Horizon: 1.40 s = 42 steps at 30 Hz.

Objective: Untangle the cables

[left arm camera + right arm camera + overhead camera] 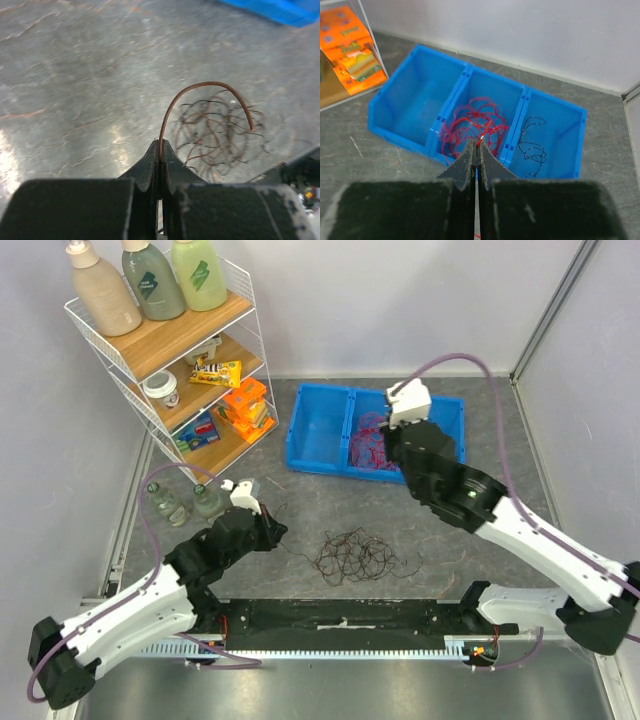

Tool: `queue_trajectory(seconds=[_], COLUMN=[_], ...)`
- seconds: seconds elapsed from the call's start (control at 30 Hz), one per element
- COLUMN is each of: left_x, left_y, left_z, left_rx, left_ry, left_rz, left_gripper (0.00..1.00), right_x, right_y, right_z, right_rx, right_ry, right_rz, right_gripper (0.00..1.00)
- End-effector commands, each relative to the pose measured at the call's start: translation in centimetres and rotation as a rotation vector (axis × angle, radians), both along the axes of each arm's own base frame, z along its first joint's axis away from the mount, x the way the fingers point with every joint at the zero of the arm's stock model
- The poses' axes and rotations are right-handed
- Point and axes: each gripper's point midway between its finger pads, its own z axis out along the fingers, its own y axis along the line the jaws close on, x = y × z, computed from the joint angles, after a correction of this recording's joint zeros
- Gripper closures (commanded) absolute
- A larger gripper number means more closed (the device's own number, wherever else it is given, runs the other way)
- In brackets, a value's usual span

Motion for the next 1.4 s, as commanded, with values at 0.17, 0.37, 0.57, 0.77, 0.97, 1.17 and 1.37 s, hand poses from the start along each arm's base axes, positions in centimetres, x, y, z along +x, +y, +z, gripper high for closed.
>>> queue_trajectory(seconds=[0.17,0.37,0.57,0.77,0.97,1.17,1.37], left_x=[-0.6,-1.2,-1.9,-4.5,-6.3,-6.9,-5.1], left_y=[-3.4,-4.3,-4.9,-5.5,-4.8,-3.6,-3.0], left_z=[8.3,11.2,14.9,21.7,27.4,31.6,31.4], left_rx=[-0.194,-0.214,-0.253,-0.344,-0.419,-0.459,-0.454], left_ry=[-0.226,-0.298,-0.382,-0.513,-0.618,-0.671,-0.609], left_rz=[-0.215,-0.306,-0.383,-0.526,-0.57,-0.537,-0.418], left_gripper=[0.98,0.98,0.98,0.98,0.98,0.98,0.98], right_x=[6.3,11.5,15.2,16.2,17.3,18.1,15.9], right_y=[0.5,-0.7,0.9,0.9,1.7,1.4,-0.2], right_z=[3.8,-0.5,-6.9,-13.7,-21.9,-23.2,-20.9], right_rx=[0.113,0.183,0.199,0.136,0.031,-0.048,-0.097], right_ry=[-0.089,-0.016,0.119,0.257,0.415,0.456,0.498], right_rz=[-0.046,-0.058,-0.007,-0.056,-0.057,-0.075,-0.092], right_gripper=[1.0,1.0,1.0,1.0,0.92,0.73,0.45])
